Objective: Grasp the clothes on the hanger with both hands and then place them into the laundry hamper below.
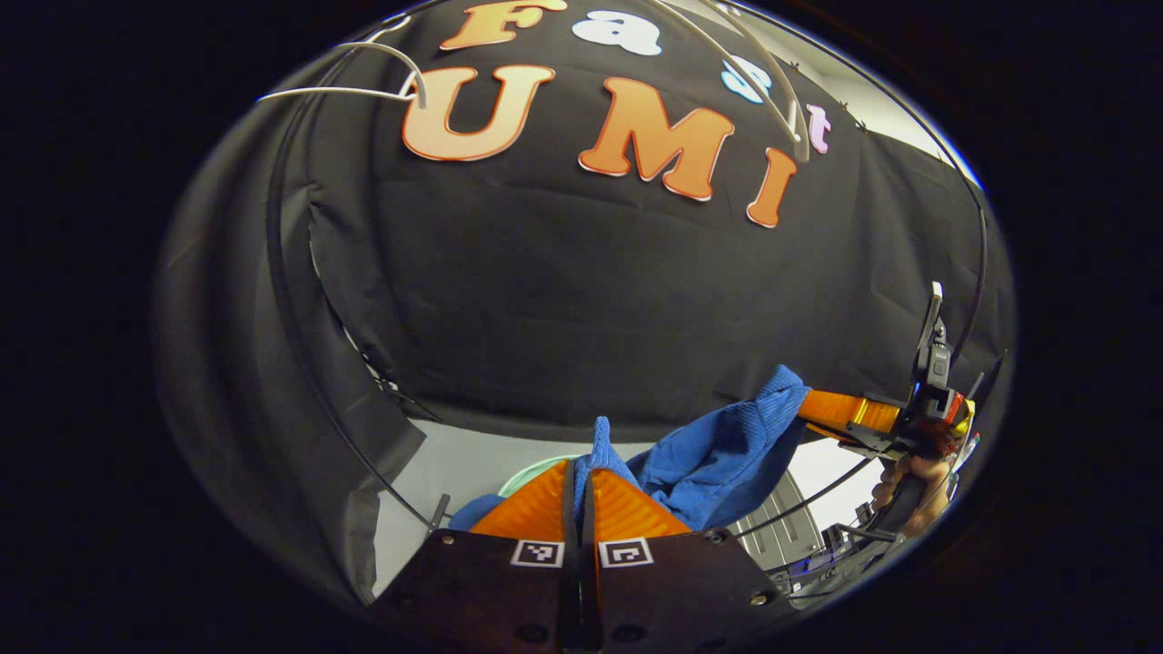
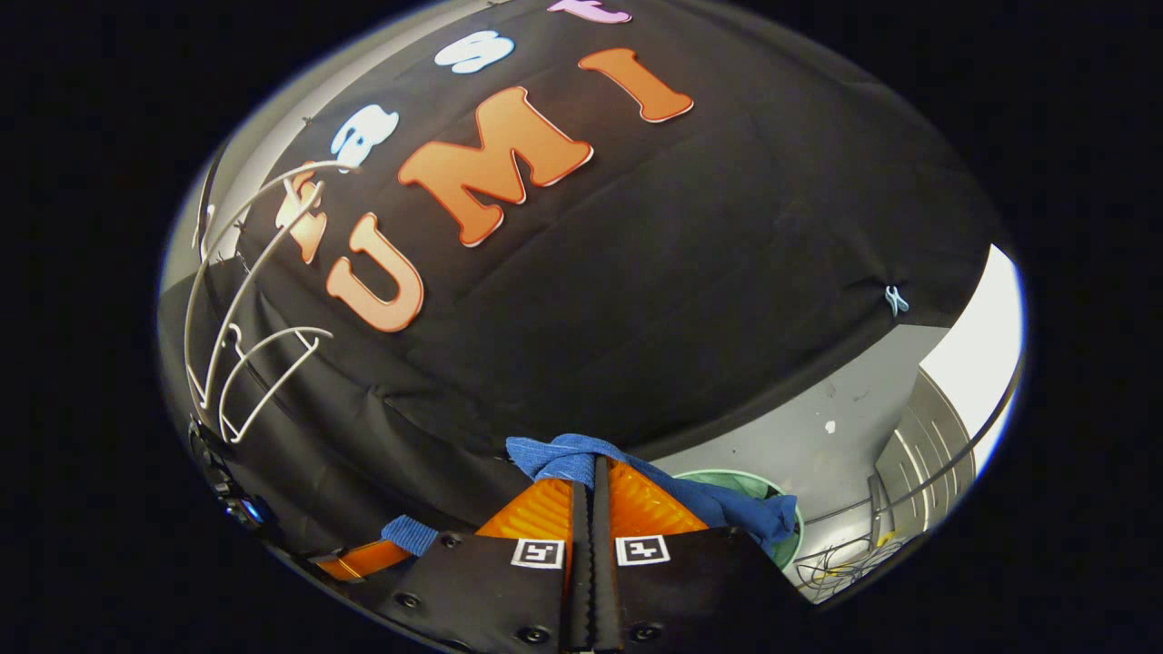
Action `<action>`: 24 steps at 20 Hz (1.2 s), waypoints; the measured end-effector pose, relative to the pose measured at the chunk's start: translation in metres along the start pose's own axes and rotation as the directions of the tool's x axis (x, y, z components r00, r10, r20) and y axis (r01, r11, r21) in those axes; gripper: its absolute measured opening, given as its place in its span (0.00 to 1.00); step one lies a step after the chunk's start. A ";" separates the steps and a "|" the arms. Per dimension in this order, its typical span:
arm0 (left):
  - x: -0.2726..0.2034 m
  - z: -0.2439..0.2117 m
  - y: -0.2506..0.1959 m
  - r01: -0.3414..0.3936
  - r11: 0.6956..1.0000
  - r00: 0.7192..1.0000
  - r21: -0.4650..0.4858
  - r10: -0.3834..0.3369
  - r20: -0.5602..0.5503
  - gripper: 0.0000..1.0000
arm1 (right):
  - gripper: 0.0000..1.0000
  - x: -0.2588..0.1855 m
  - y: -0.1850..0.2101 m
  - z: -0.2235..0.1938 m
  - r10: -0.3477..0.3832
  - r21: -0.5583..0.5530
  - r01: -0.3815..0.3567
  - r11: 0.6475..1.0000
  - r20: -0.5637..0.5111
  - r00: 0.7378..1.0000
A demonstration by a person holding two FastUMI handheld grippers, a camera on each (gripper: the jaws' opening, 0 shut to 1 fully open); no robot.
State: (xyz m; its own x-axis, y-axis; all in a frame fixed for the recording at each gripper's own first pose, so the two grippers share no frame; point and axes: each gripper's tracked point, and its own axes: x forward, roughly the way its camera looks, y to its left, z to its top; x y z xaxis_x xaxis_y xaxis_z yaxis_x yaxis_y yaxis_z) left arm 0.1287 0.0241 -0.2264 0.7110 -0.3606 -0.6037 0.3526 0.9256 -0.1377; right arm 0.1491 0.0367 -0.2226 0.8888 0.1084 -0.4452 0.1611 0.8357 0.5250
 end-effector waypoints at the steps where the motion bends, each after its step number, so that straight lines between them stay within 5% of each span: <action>1: 0.008 -0.004 -0.005 0.012 1.000 1.000 -0.003 -0.012 -0.010 0.01 | 0.07 0.002 -0.005 -0.010 -0.011 -0.007 0.011 1.000 -0.018 1.000; 11: 0.075 -0.055 -0.017 0.026 0.999 0.982 -0.033 -0.032 -0.188 0.01 | 0.07 0.046 -0.048 -0.100 -0.155 -0.125 0.131 0.983 -0.211 0.965; 24: 0.141 -0.144 0.005 -0.061 0.998 0.901 -0.022 0.045 -0.432 0.01 | 0.08 0.090 -0.099 -0.201 -0.357 -0.304 0.245 0.920 -0.399 0.845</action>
State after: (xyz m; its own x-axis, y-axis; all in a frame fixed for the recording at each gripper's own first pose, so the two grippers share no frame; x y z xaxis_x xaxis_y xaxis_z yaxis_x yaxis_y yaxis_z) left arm 0.1430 -0.0056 -0.4250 0.3937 -0.2334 -0.8891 0.2954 0.9480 -0.1181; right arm 0.1272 0.0719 -0.4600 0.5220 0.0080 -0.8529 0.2357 0.9597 0.1532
